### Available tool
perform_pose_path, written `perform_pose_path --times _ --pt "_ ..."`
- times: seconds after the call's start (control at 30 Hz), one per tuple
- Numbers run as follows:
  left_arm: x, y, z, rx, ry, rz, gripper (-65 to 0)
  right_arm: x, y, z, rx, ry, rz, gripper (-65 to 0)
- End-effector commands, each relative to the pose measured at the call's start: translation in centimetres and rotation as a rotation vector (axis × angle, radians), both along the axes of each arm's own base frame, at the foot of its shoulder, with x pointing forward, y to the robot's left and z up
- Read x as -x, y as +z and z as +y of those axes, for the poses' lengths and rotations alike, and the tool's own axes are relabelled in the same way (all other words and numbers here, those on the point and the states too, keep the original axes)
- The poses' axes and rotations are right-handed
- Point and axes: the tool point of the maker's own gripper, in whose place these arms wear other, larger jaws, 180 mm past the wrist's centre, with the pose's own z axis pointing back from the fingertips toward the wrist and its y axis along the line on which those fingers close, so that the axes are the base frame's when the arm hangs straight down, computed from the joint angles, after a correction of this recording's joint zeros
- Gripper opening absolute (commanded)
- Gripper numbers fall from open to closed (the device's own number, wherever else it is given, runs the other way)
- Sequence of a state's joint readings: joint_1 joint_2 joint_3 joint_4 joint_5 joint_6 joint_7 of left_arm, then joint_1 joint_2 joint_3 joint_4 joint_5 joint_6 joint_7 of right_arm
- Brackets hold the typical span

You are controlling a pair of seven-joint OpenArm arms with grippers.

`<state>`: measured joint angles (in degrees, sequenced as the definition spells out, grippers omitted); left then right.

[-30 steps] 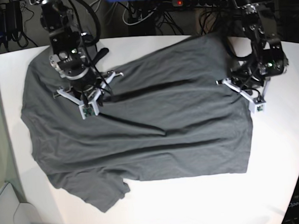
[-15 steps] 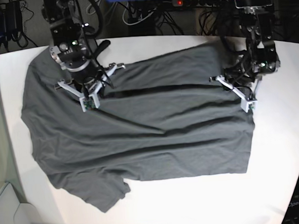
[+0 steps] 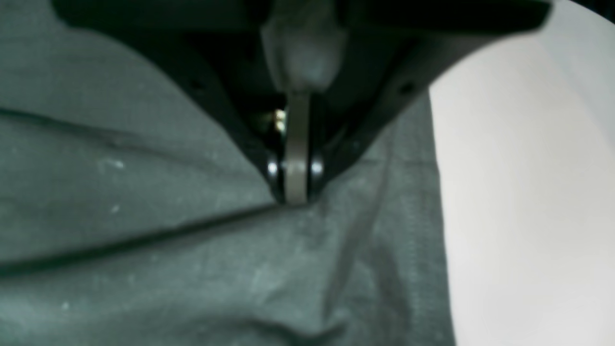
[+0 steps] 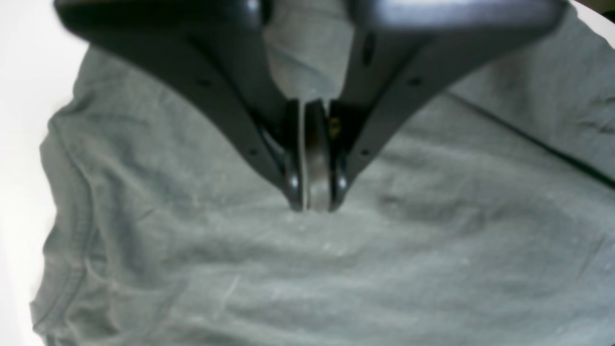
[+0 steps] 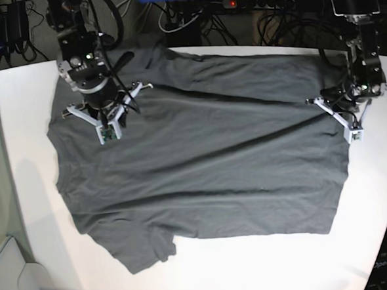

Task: Layout the t-shirt on the table in an organized manner, then fold the t-shirt properly
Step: 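Grasp the collar edge with both grippers and pull it apart, then drag the t-shirt with both grippers, spreading it wider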

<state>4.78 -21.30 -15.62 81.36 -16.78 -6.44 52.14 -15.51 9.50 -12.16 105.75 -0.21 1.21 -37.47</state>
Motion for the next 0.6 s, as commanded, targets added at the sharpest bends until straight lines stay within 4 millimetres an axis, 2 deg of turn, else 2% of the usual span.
perform_pose_path --times 0.0,0.23,0.37,0.57 --pt "0.7 0.0 1.2 -0.032 0.009 0.041 -64.9 -0.9 1.2 -0.1 -0.001 -0.001 -0.05 -65.0" --pt "0.4 1.2 3.3 -0.084 0.007 0.034 -64.9 -0.9 -0.6 -0.5 0.013 -0.007 -0.008 -65.0" --pt "0.4 1.7 4.4 -0.112 0.005 0.037 -64.9 -0.8 -1.3 -1.6 0.024 -0.033 0.01 -65.0" --pt "0.5 1.8 4.5 -0.114 0.005 0.039 -64.9 -1.1 -2.5 -2.0 0.034 -0.038 0.038 -65.0"
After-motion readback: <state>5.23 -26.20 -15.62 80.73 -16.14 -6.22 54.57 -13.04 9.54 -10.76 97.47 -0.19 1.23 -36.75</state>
